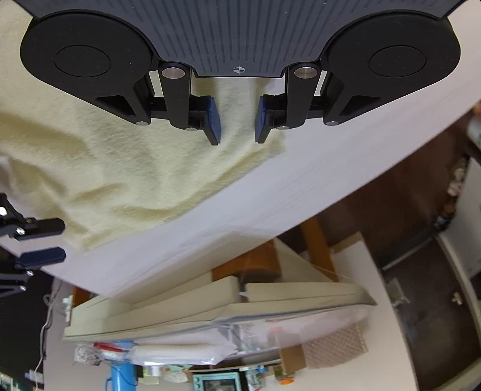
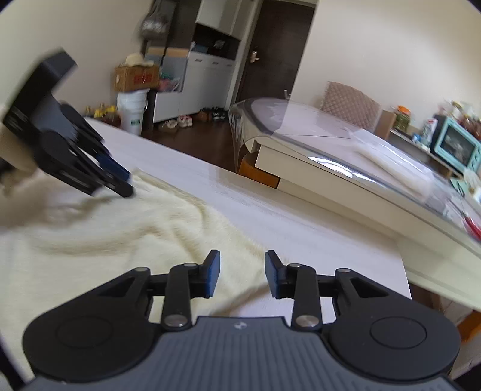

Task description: Fold towel

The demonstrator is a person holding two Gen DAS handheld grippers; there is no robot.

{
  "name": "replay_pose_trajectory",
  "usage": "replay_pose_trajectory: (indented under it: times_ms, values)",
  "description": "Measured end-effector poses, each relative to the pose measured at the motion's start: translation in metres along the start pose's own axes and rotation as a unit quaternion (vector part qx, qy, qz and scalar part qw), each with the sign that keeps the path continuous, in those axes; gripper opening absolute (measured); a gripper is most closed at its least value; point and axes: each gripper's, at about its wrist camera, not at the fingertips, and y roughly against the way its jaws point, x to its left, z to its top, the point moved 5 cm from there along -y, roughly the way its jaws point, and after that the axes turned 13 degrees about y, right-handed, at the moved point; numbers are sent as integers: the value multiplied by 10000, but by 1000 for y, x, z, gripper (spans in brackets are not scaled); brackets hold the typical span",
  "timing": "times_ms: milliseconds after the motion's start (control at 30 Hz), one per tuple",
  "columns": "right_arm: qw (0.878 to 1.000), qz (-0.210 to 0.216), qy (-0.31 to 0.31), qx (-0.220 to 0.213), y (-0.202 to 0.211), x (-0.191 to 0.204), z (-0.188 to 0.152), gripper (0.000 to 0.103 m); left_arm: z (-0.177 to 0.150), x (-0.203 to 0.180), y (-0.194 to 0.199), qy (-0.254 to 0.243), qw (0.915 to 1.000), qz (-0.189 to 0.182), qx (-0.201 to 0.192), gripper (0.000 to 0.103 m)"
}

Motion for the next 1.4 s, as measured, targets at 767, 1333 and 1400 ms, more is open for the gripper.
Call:
replay_pose_trajectory:
  times_ms: [767,1333,1400]
  values:
    - [9950,-354,928,58,-80,-37,9,42,6,40,-5,436,9958,799,-126,36]
    - [9893,129,962,-1091,95,4,-47,46,-22,5,54,862,9944,558,-233,47]
    - [9873,231,1189,-1028,119,20,-63,46,-28,0,58,910,9944,492,-213,52]
